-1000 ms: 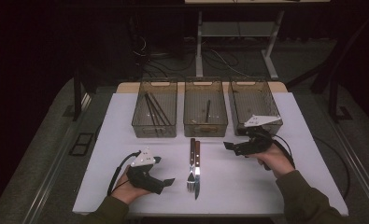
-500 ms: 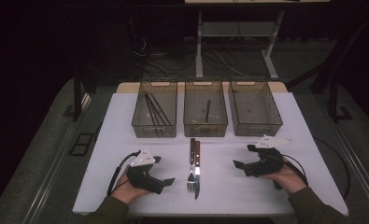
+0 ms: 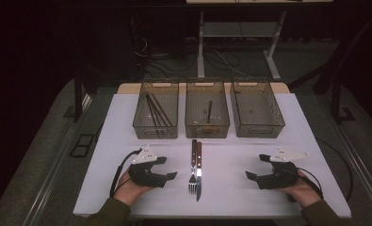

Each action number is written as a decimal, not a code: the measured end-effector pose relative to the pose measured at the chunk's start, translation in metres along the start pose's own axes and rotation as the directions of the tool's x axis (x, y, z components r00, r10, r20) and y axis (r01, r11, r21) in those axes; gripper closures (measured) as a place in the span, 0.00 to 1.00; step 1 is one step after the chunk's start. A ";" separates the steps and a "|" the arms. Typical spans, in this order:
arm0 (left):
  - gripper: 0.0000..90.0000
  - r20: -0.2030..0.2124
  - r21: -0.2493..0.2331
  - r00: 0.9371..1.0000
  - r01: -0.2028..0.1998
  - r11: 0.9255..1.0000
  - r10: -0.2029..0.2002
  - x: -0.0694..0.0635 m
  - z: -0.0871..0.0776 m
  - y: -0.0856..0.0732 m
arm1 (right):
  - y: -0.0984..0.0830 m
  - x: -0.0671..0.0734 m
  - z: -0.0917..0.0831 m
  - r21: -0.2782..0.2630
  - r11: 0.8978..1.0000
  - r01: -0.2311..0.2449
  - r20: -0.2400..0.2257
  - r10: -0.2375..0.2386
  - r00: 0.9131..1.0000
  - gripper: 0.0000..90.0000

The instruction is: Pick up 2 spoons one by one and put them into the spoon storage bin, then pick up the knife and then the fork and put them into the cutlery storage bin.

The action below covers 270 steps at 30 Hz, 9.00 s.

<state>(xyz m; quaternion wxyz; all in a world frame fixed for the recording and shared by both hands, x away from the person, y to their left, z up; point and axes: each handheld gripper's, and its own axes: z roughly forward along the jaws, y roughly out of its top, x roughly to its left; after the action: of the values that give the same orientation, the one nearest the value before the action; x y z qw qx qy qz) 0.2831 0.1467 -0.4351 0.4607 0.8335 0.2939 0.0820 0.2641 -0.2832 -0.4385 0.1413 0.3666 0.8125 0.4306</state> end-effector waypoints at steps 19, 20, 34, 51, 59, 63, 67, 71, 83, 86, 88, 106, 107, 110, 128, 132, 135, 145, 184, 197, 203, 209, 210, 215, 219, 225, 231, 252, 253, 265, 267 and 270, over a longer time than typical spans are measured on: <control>0.99 -0.074 0.117 0.997 0.035 0.993 -0.026 0.016 0.073 0.049 | -0.001 0.002 0.003 0.031 0.999 -0.007 -0.026 0.008 1.000 0.15; 0.99 -0.082 0.119 0.996 0.037 0.992 -0.027 0.017 0.077 0.050 | -0.002 0.002 0.003 0.032 0.999 -0.007 -0.027 0.008 1.000 0.15; 0.99 -0.149 0.160 0.989 0.039 0.986 -0.015 0.025 0.103 0.056 | -0.001 0.001 0.002 0.025 1.000 -0.009 -0.027 0.009 1.000 0.15; 0.99 -0.042 0.165 0.999 -0.022 0.986 0.029 0.002 0.127 0.067 | -0.001 0.000 0.001 0.017 1.000 -0.014 -0.027 0.014 1.000 0.15; 0.98 -0.013 0.164 0.999 -0.047 0.985 0.050 -0.002 0.122 0.071 | 0.000 0.000 0.001 0.015 1.000 -0.016 -0.026 0.017 1.000 0.15; 0.84 -0.006 0.158 0.998 -0.064 0.985 0.066 -0.005 0.104 0.070 | -0.001 -0.001 0.000 0.015 1.000 -0.016 -0.025 0.016 1.000 0.15; 0.76 0.003 0.170 0.999 -0.046 0.984 0.046 -0.007 0.087 0.059 | 0.000 0.000 -0.001 0.015 1.000 -0.017 -0.026 0.018 1.000 0.15; 0.76 -0.005 0.191 0.999 -0.038 0.981 0.039 -0.009 0.079 0.048 | 0.000 0.000 0.000 0.016 1.000 -0.016 -0.025 0.016 1.000 0.15; 0.84 0.020 0.222 0.999 -0.047 0.974 0.044 -0.009 0.085 0.046 | 0.000 0.000 0.001 0.020 1.000 -0.011 -0.025 0.011 1.000 0.15; 0.83 0.016 0.239 0.999 -0.052 0.970 0.050 -0.010 0.086 0.046 | 0.000 0.001 0.002 0.021 1.000 -0.007 -0.029 0.008 1.000 0.15; 0.83 0.012 0.248 0.998 -0.067 0.966 0.067 -0.012 0.087 0.047 | 0.000 0.001 0.002 0.020 1.000 -0.007 -0.030 0.008 1.000 0.15; 0.86 0.010 0.310 0.993 -0.114 0.944 0.117 -0.013 0.091 0.056 | 0.001 0.001 0.002 0.012 1.000 -0.027 -0.039 0.027 0.999 0.15; 0.86 0.014 0.315 0.993 -0.115 0.942 0.116 -0.013 0.090 0.056 | 0.001 0.001 0.002 0.011 0.999 -0.031 -0.043 0.032 0.999 0.15; 0.86 0.018 0.312 0.995 -0.102 0.945 0.101 -0.011 0.088 0.058 | 0.001 0.000 0.003 0.013 0.999 -0.032 -0.051 0.033 0.998 0.15; 0.86 0.092 0.246 0.990 -0.129 0.961 0.109 -0.019 0.068 0.077 | 0.010 -0.001 -0.001 0.014 0.999 -0.038 -0.114 0.039 0.993 0.15; 0.86 0.173 0.240 0.973 -0.190 0.952 0.150 -0.028 0.067 0.084 | 0.026 -0.001 -0.003 0.017 0.999 0.033 -0.182 -0.029 0.983 0.15; 0.86 0.224 0.243 0.957 -0.239 0.940 0.186 -0.036 0.069 0.086 | 0.038 0.001 -0.001 0.025 0.995 0.100 -0.244 -0.091 0.966 0.15; 0.86 0.354 0.229 0.890 -0.381 0.896 0.288 -0.066 0.074 0.092 | 0.070 0.024 0.019 0.065 0.948 0.312 -0.415 -0.258 0.872 0.17; 0.45 0.239 0.008 0.936 -0.266 0.964 0.257 -0.038 0.035 0.074 | 0.073 0.024 0.039 0.188 0.876 0.445 -0.468 -0.318 0.824 0.84; 0.19 0.021 -0.011 0.998 -0.056 0.998 0.056 -0.007 0.000 0.013 | 0.093 -0.035 -0.005 0.100 0.974 0.201 -0.243 -0.172 0.955 0.84; 0.06 -0.044 0.008 0.998 -0.035 0.999 0.035 -0.002 -0.006 -0.002 | 0.105 -0.065 -0.023 0.034 0.995 0.096 -0.129 -0.090 0.987 0.84; 0.00 -0.055 0.003 0.998 -0.021 1.000 0.021 0.002 -0.006 -0.004 | 0.117 -0.097 -0.028 0.007 1.000 0.004 0.003 -0.004 1.000 0.84; 0.00 -0.055 0.006 0.998 -0.024 1.000 0.024 0.002 -0.006 -0.004 | 0.119 -0.102 -0.027 0.007 1.000 -0.009 0.028 0.009 1.000 0.84; 0.00 -0.049 0.006 0.999 -0.021 1.000 0.021 0.002 -0.005 -0.004 | 0.122 -0.128 -0.020 -0.019 0.996 -0.090 0.114 0.091 0.989 0.84; 0.00 -0.040 0.011 0.999 -0.023 1.000 0.023 0.002 -0.004 -0.004 | 0.123 -0.146 -0.007 -0.002 0.991 -0.137 0.174 0.136 0.975 0.84; 0.00 -0.031 0.027 0.999 -0.034 0.999 0.035 0.000 -0.002 -0.005 | 0.123 -0.160 0.020 0.069 0.982 -0.178 0.232 0.157 0.960 0.84; 0.00 -0.012 0.029 1.000 -0.028 0.999 0.029 0.000 -0.002 -0.005 | 0.118 -0.161 0.045 0.131 0.965 -0.227 0.255 0.188 0.948 0.82; 0.01 -0.027 0.034 0.999 -0.020 0.999 0.021 0.002 -0.002 -0.003 | 0.103 -0.101 -0.004 -0.028 0.991 -0.128 0.085 0.130 0.988 0.20; 0.01 -0.030 0.036 0.999 -0.023 0.999 0.024 0.002 -0.001 -0.003 | 0.099 -0.097 -0.005 -0.026 0.992 -0.121 0.072 0.123 0.990 0.20; 0.00 -0.050 0.034 0.999 0.000 0.999 0.002 0.003 0.002 0.003 | 0.055 -0.035 -0.003 -0.013 1.000 -0.016 -0.017 0.016 1.000 0.01; 0.00 -0.052 0.027 0.999 0.003 1.000 -0.002 0.003 0.002 0.004 | 0.046 -0.027 0.000 0.007 1.000 -0.005 -0.015 0.005 1.000 0.01; 0.00 -0.057 0.011 0.998 0.012 1.000 -0.011 0.003 0.004 0.007 | 0.033 -0.020 0.003 0.000 1.000 -0.025 -0.029 0.025 0.999 0.01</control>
<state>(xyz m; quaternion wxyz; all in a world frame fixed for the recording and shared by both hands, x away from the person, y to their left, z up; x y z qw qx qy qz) 0.2898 0.1431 -0.4320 0.4479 0.8317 0.3121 0.1015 0.2951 -0.2840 -0.4156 0.1241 0.3705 0.8098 0.4376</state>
